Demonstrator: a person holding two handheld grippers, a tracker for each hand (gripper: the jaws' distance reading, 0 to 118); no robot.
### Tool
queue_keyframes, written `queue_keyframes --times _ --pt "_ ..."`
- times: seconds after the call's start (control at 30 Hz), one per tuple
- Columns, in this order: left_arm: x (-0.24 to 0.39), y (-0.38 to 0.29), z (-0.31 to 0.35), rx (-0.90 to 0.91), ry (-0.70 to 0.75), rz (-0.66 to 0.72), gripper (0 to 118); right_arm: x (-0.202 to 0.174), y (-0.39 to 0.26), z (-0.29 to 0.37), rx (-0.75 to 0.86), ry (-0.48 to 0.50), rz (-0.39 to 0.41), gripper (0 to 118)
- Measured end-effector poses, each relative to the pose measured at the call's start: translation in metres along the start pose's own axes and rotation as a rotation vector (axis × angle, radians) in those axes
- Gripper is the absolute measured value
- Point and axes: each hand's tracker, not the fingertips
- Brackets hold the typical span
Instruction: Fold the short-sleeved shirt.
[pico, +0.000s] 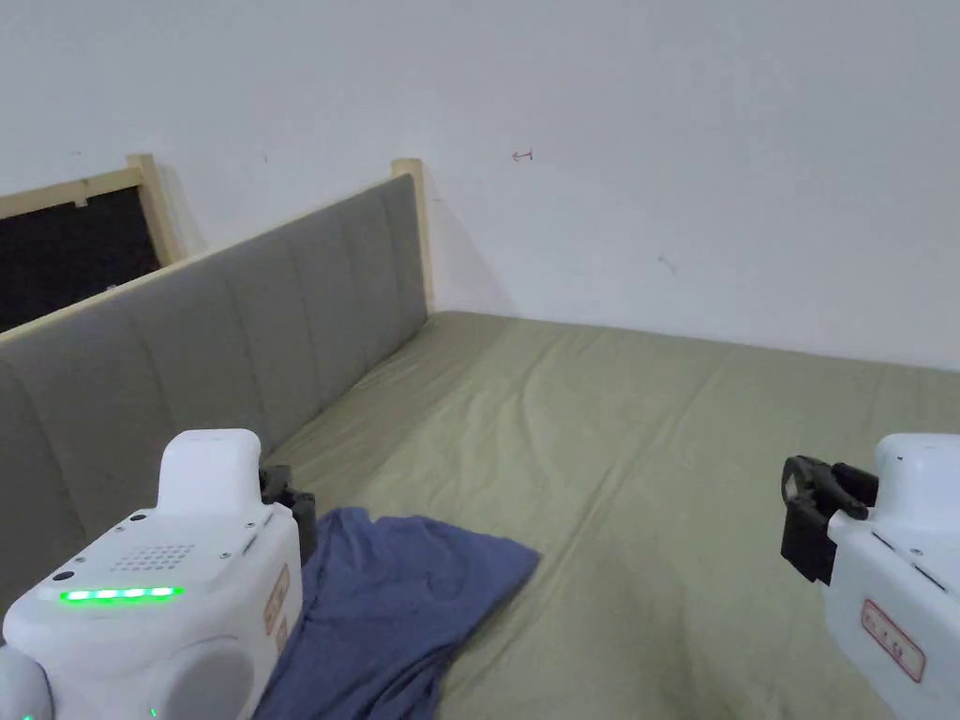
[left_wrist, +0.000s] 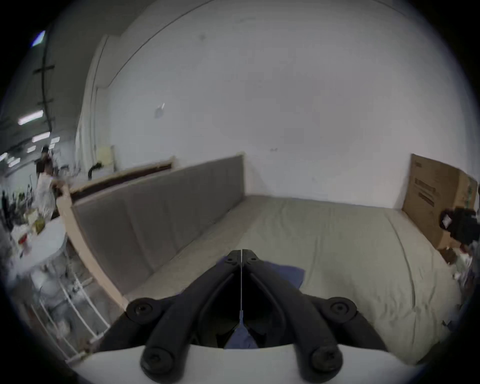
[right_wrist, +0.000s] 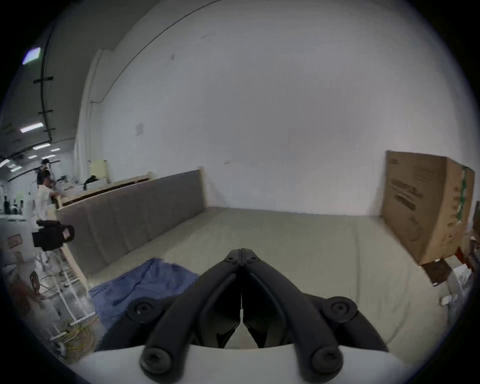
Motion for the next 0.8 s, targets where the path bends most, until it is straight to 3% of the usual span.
queue_keyframes --times 0.13,0.33,0.47,0.5,0.53,0.57,0.6,0.67,0.7,0.73,0.8 --pt "-0.028 -0.013 -0.021 -0.088 -0.042 0.102 0 -0.004 -0.006 -0.007 -0.025 0.001 0.025 0" --pt "-0.064 -0.052 -0.143 -0.615 -0.096 0.15 1 0.02 -0.025 -0.004 -0.117 -0.03 0.059 0" --pt "-0.071 -0.098 -0.21 -0.793 -0.083 0.182 4 0.041 -0.041 -0.003 -0.184 -0.086 0.061 0" --pt "-0.069 -0.106 -0.222 -0.816 -0.085 0.182 17 0.046 -0.044 -0.003 -0.2 -0.099 0.056 0" --pt "-0.066 -0.115 -0.234 -0.835 -0.071 0.173 59 0.051 -0.048 -0.005 -0.222 -0.114 0.048 0" --pt "-0.058 -0.123 -0.243 -0.848 -0.064 0.17 92 0.055 -0.052 -0.007 -0.243 -0.127 0.039 0" --pt "-0.054 -0.131 -0.254 -0.873 -0.064 0.159 106 0.061 -0.057 -0.008 -0.256 -0.136 0.031 0" --pt "-0.046 -0.146 -0.273 -0.87 -0.087 0.155 104 0.067 -0.062 -0.011 -0.275 -0.148 0.017 0" --pt "-0.042 -0.155 -0.284 -0.885 -0.115 0.154 106 0.068 -0.064 -0.013 -0.281 -0.148 0.014 0" --pt "-0.037 -0.164 -0.294 -0.915 -0.133 0.151 116 0.071 -0.068 -0.014 -0.29 -0.148 0.012 0" --pt "-0.025 -0.182 -0.308 -0.946 -0.107 0.071 118 0.071 -0.072 -0.018 -0.305 -0.145 0.018 0"
